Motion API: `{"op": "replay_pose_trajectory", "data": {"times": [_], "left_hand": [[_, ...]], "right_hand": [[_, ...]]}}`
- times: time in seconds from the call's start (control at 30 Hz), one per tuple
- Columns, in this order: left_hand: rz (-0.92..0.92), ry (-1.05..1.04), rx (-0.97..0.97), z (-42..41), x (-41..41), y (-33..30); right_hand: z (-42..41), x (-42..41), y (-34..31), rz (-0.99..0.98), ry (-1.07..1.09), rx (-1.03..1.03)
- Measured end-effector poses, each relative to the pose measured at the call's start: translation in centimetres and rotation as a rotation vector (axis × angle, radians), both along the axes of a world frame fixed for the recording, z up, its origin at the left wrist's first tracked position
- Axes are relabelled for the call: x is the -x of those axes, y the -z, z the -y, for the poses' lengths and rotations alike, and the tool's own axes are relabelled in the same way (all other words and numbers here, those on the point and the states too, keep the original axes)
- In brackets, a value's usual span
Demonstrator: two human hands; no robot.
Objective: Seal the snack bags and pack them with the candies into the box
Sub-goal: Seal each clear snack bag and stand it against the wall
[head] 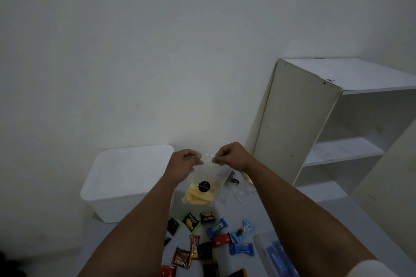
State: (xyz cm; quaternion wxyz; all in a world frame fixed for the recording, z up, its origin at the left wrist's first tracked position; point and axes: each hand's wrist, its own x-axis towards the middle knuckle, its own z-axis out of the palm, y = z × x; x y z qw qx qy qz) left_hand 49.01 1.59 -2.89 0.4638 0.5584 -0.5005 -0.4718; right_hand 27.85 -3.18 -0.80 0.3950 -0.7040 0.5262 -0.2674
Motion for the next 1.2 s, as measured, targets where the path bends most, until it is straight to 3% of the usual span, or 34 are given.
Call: {"op": "replay_pose_trajectory", "data": {"times": [0.3,0.6,1.2], "left_hand": [[0.039,0.002,0.003,0.3,4.1,-1.2],[0.243,-0.016,0.061,1.0,8.9,-2.6],[0.225,-0.147,0.028,3.1,15.6,-1.6]], "right_hand": [[0.9,2.5,-0.9,-0.026,-0.107,-0.011],[2.9,7.3,-2.1,-0.089,-0.168,0.017],[6.2,11.8,-0.8,-0.124,-0.308,0.174]]}}
